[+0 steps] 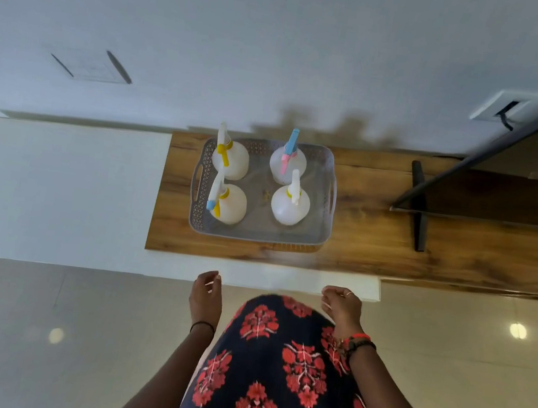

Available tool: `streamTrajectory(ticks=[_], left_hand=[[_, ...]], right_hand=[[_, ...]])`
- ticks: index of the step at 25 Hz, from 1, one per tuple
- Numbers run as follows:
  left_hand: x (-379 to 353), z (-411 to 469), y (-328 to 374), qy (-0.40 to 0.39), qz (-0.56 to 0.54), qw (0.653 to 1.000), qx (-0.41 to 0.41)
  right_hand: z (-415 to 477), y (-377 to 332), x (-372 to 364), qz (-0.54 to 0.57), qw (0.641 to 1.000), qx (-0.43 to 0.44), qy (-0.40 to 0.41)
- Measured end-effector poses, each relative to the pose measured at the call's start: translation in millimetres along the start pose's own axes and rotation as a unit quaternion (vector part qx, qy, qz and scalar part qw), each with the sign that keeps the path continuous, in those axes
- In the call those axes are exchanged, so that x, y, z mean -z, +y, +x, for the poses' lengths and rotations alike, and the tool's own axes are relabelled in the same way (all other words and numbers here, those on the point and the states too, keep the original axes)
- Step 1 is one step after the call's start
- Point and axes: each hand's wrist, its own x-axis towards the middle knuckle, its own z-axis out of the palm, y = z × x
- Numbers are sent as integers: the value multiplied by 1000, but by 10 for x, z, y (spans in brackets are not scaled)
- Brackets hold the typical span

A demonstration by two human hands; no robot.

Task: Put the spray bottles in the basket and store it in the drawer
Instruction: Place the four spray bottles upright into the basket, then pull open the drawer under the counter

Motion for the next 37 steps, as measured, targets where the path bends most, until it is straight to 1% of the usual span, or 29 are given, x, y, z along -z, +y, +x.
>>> streamTrajectory(ticks=[3,5,6,10,12,13,16,17,19,21,22,26,29,31,33,35,37], left_hand=[[194,32,-202,1,-4,1000,30],[296,76,-338,7,-12,999,44],[342,106,-402,11,-11,999,48],[468,316,-681,23,12,998,53],[491,457,-812,35,9,997,62],[497,534,-869,41,7,997,67],[498,746,-1031,47,8,996,82],[485,801,-1081,42,5,995,86],[446,896,-1143,31,-10,995,91],[393,969,-1167,22,-26,995,99],[367,1006,-1175,20,-39,994,103],[320,1134,-1195,27,-85,989,115],[349,1173,-1244,21,-97,988,120],[378,1183,-1246,25,-77,991,105],[401,1157,-1246,27,-18,996,83],[428,1093,-1304,-4,59,997,57],[468,1036,-1378,-42,140,989,31]], right_hand=[[44,291,184,-67,996,21,59],[88,440,281,-85,992,18,93],[116,469,312,-83,991,10,101],[301,578,364,-19,993,-18,115],[429,627,408,-41,990,-30,133],[510,651,444,-62,989,-28,131],[661,665,498,-129,987,-26,87],[685,673,489,-136,987,-19,78],[783,705,471,-103,991,5,81],[870,745,463,-107,990,24,88],[886,763,462,-106,990,21,93],[963,812,480,-36,995,-1,89],[971,789,497,-36,996,6,83],[994,753,522,-45,996,10,76],[1008,721,545,-68,995,15,75],[1022,720,560,-104,991,23,80],[1042,740,579,-140,985,37,91]])
